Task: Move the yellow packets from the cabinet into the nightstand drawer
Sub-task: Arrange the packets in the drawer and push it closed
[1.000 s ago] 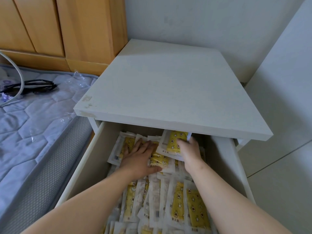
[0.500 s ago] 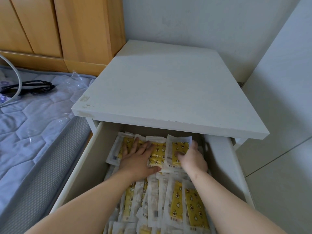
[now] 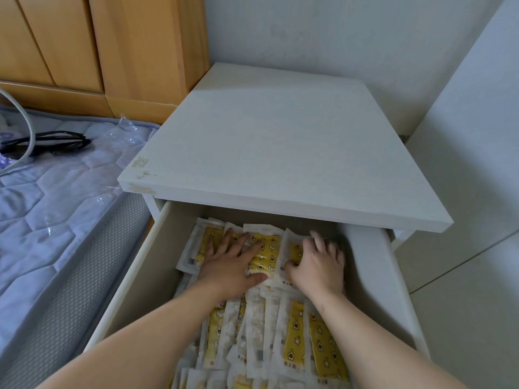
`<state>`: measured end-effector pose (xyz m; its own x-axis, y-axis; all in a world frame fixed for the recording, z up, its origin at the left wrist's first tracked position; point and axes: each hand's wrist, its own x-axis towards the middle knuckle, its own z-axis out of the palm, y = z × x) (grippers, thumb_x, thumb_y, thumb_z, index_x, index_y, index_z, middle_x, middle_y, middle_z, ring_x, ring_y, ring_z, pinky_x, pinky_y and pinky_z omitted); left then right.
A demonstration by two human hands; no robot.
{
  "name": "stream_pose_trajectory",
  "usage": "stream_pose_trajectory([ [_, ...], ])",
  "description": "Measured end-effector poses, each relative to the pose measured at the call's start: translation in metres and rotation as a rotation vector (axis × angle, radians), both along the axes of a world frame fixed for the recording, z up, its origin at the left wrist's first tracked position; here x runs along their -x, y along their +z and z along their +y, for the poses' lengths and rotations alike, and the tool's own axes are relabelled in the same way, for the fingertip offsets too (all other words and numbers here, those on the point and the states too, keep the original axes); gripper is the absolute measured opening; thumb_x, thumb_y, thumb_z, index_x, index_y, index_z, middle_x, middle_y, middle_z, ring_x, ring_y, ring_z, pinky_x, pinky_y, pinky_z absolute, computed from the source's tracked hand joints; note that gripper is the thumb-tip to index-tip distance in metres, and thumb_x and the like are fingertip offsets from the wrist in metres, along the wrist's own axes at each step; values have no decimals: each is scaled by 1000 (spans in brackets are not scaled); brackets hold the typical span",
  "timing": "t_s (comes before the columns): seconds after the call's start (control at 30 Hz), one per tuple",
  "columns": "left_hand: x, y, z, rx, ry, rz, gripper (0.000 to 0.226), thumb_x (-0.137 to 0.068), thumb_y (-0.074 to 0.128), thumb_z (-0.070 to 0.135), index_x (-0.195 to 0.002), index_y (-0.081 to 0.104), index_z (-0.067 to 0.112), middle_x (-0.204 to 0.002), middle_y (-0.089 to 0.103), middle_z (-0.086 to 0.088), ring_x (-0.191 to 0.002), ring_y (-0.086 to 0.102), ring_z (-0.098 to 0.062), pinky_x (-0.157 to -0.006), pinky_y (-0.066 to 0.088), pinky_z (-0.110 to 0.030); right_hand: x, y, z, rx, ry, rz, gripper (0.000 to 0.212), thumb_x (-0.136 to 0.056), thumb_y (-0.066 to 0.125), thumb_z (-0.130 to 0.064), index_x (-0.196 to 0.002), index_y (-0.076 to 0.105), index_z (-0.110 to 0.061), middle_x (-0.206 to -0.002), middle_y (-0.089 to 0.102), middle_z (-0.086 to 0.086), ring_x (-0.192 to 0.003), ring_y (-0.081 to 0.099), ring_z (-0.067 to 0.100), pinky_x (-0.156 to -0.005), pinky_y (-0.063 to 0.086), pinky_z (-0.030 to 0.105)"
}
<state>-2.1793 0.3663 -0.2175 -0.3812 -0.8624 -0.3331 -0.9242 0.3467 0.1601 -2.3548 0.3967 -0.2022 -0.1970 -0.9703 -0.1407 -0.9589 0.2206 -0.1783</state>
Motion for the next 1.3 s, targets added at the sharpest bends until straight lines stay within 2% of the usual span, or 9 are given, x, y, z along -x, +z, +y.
stream_pose_trajectory([
  [0.1,0,-1,0,1,-7,10,70,-90,28,66,-146,-10,46,-156,-22,12,-142,-25,-22,-112,-15,-50,-1,-3,0,8,14,-112,56,-91,48,-41,-140,31,-19,-150,33,2,-139,26,25,-113,22,38],
  [0.3,-4,-4,-1,3,-26,9,66,-92,25,64,-145,-11,48,-156,-19,14,-141,-27,-22,-111,-17,-50,1,-8,-3,-74,85,-125,52,-94,37,-41,-144,25,-36,-156,19,-11,-142,11,25,-111,15,41],
  [0.57,-5,-2,-3,-31,-43,5,61,-95,22,60,-144,-12,49,-156,-19,14,-141,-28,-21,-111,-18,-50,5,-14,-6,-64,147,-125,49,-98,30,-31,-147,21,-26,-157,18,-5,-147,0,22,-117,0,41],
  [0.73,-6,-3,-4,-37,-53,-13,59,-96,21,59,-144,-11,50,-156,-20,15,-141,-28,-21,-111,-18,-52,7,-21,-6,-40,201,-50,53,-99,12,-47,-150,12,-30,-157,14,-8,-146,4,19,-116,4,39],
  [0.87,-5,-1,-2,-47,-53,-15,57,-96,20,58,-143,-11,51,-154,-26,13,-141,-29,-22,-111,-17,-52,7,-22,-4,-37,235,27,79,-77,-15,-59,-148,12,-38,-157,11,-11,-146,-1,21,-116,0,44],
  [0.97,-4,4,-2,-53,-39,-19,57,-96,21,58,-144,-10,50,-154,-27,11,-141,-28,-22,-112,-17,-53,3,-13,-9,-41,218,-25,53,-98,10,-52,-148,15,-37,-159,3,-9,-147,-8,24,-116,-4,46],
  [1.07,-5,10,-1,3,12,42,56,-97,25,55,-146,0,48,-157,-15,10,-144,-20,-22,-113,-12,-50,0,-4,-9,-10,187,-58,50,-101,23,-43,-149,17,-32,-159,5,-7,-147,-2,24,-117,-1,46],
  [1.2,-13,24,12,134,119,211,38,-98,37,39,-135,43,32,-141,37,1,-128,35,-19,-107,30,-34,-7,4,2,70,146,-114,41,-96,41,-27,-137,40,-23,-145,35,1,-132,35,24,-109,32,40],
  [1.3,-17,35,28,27,58,229,24,-96,45,31,-116,58,26,-120,49,3,-104,48,-12,-89,45,-25,-15,9,17,37,208,-204,33,-94,46,-25,-126,51,-20,-125,50,-1,-110,52,17,-90,49,33],
])
